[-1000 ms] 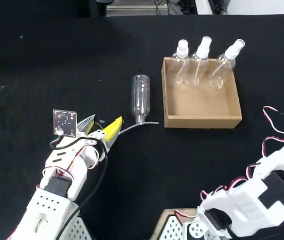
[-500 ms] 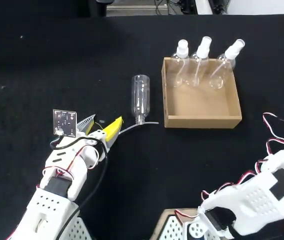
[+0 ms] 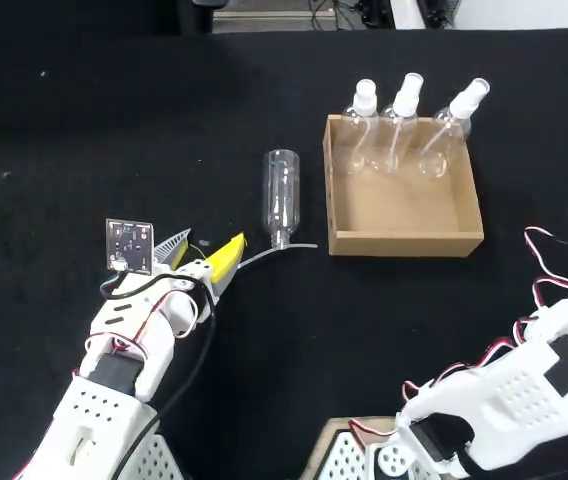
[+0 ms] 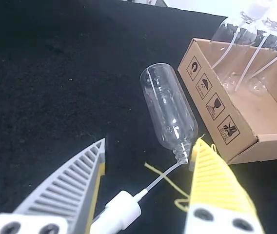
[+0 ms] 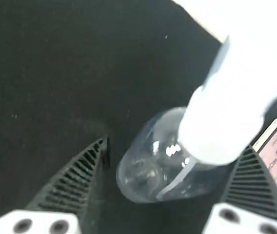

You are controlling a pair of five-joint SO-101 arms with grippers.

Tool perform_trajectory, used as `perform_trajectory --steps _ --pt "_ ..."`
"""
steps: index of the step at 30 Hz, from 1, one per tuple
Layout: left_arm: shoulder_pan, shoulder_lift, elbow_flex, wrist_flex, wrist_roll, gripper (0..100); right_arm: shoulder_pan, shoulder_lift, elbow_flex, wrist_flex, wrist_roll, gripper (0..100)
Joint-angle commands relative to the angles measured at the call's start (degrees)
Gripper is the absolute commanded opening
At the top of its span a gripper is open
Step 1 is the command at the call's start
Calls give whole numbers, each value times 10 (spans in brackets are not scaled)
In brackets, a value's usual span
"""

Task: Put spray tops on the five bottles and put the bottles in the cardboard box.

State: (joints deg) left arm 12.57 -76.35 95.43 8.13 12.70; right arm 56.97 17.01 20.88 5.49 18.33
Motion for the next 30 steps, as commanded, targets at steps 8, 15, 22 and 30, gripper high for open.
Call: perform_trajectory --steps 8,15,22,30 --pt "8 -10 -1 -12 -7 271 6 -4 -7 -22 1 339" --pt "8 -9 -1 -12 -7 271 7 -4 -5 -23 1 310" --pt "8 -10 -1 -12 -7 271 7 -4 0 -25 -1 118" --pt "7 -10 -1 -12 -7 271 10 -5 0 -25 -65 20"
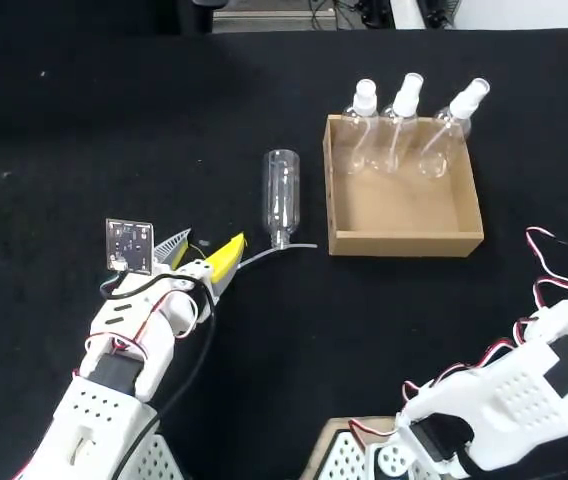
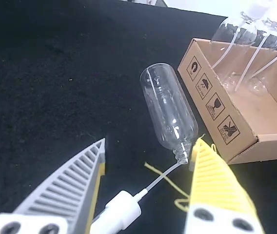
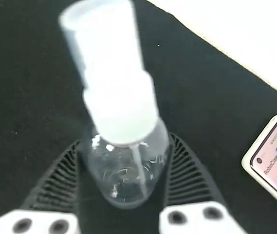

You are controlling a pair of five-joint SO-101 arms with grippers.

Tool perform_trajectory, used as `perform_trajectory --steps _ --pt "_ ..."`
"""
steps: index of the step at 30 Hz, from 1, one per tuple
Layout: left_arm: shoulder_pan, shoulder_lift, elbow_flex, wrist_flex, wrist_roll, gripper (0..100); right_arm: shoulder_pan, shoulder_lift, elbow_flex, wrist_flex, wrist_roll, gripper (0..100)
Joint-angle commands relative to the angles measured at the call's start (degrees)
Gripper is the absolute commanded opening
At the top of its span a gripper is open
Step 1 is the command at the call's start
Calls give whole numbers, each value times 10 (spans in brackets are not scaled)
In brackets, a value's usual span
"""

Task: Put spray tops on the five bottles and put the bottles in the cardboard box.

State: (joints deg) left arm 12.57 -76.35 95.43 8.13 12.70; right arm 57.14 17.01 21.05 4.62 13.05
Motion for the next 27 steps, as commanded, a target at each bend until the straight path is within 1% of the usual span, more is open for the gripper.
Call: perform_trajectory --steps 1,6,11,14,16,20,22,24,27 --pt "7 -10 -1 -12 -7 271 8 -5 -1 -17 -12 20" --pt "7 -10 -1 -13 -7 271 10 -12 0 -4 -33 12" --pt "7 -10 -1 -13 -7 271 10 -53 0 74 -65 12" --pt "7 -10 -1 -13 -7 271 16 -74 24 92 -81 11" --pt "7 -10 -1 -13 -7 271 23 -93 73 60 -81 11" --pt "8 -10 -1 -15 -7 271 24 -156 234 -104 -69 11" --pt "8 -10 -1 -15 -7 271 19 -204 307 -163 -55 11" --pt "8 -10 -1 -15 -7 271 9 -259 344 -164 -57 11" --pt "8 -10 -1 -15 -7 271 -6 -352 355 -88 -65 11"
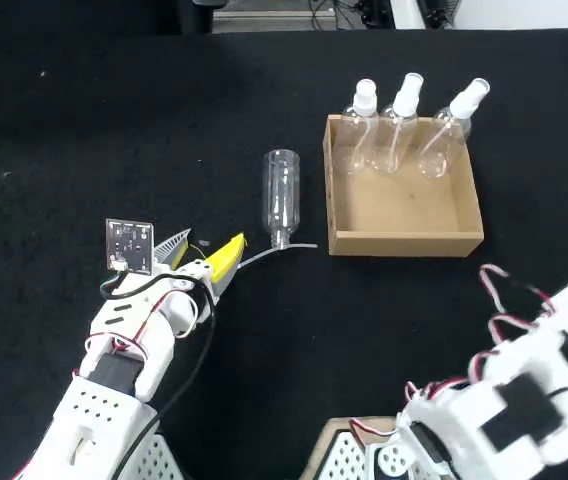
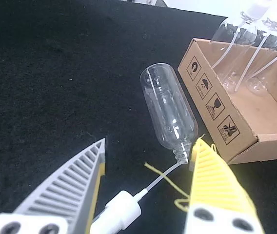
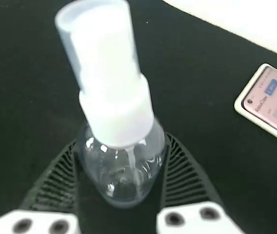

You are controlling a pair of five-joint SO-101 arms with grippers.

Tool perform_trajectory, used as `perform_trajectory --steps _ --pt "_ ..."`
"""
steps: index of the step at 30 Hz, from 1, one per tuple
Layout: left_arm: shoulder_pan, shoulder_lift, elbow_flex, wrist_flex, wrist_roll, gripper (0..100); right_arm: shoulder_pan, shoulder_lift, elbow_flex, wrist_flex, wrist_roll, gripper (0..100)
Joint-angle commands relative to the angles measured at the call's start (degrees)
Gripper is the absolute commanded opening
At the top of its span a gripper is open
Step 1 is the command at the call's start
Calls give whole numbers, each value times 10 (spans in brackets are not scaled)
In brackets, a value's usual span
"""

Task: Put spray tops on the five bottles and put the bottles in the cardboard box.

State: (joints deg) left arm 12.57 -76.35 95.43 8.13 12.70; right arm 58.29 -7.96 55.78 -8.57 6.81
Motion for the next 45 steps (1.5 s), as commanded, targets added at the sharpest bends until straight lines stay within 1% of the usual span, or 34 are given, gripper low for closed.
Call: perform_trajectory --steps 1,4,6,8,10,14,17,21,24,26,28,31,33,39,45 --pt "8 -10 -1 -15 -7 271 -23 -136 7 72 -15 11" --pt "8 -10 -1 -15 -7 271 -39 -224 13 137 -34 11" --pt "8 -10 -1 -15 -7 271 -48 -279 15 183 -34 11" --pt "8 -10 -1 -15 -7 271 -54 -338 12 246 -35 11" --pt "8 -10 -1 -15 -7 271 -75 -402 7 309 -35 11" --pt "7 -10 -1 -15 -7 271 -164 -502 -22 410 -34 11" --pt "4 -10 -1 -15 -7 271 -254 -524 -50 433 -34 11" --pt "3 -10 -2 -15 -7 271 -363 -494 -64 416 -34 11" --pt "3 -10 -2 -16 -7 271 -429 -450 -54 338 -37 11" --pt "3 -10 -2 -16 -7 271 -462 -408 -43 278 -67 11" --pt "2 -10 -2 -16 -7 271 -488 -362 -34 222 -116 11" --pt "-2 -10 -2 -16 -39 271 -510 -289 -36 177 -169 11" --pt "-1 -10 -2 -16 -52 271 -523 -248 -38 157 -184 11" --pt "-1 -10 -2 -16 -55 271 -552 -156 -34 92 -166 11" --pt "-1 -10 -2 -16 -55 271 -557 -96 -36 67 -166 11"
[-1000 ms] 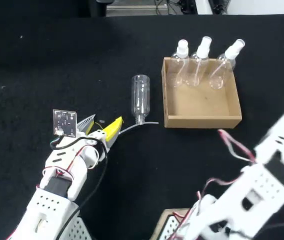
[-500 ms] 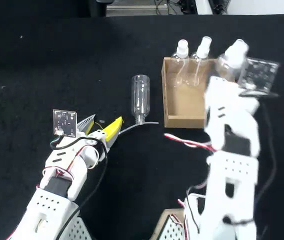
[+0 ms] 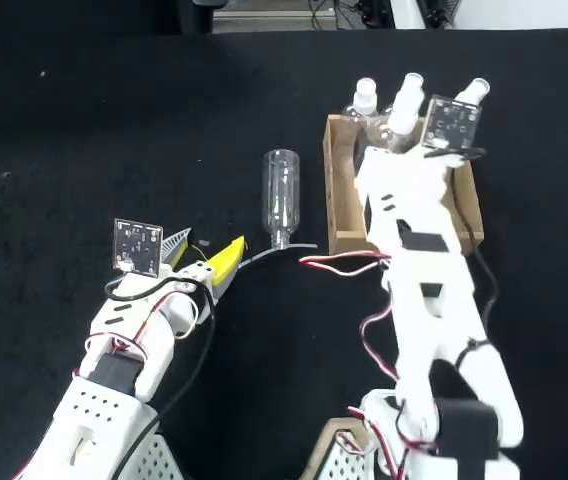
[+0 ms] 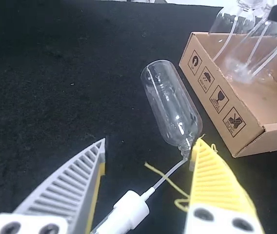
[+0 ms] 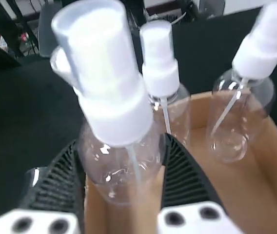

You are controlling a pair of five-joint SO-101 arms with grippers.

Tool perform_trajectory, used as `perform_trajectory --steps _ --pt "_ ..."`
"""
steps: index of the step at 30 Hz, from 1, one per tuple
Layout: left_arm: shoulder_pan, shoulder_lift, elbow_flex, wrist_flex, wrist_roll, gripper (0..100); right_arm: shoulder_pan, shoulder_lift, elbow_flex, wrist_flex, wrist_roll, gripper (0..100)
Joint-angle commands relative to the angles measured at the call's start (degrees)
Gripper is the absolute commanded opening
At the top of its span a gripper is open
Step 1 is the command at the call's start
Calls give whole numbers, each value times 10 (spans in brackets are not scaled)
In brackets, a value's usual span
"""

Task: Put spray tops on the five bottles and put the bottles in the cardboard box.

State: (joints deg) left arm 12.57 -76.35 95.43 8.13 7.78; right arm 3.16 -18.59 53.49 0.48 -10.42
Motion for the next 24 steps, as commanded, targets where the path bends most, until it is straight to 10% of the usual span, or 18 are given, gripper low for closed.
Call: perform_trajectory --steps 1,24 --pt "-1 -10 -2 -16 -5 271 -6 18 -13 -23 6 11" --pt "-1 -10 -2 -16 -5 271 -16 73 2 -25 71 15"
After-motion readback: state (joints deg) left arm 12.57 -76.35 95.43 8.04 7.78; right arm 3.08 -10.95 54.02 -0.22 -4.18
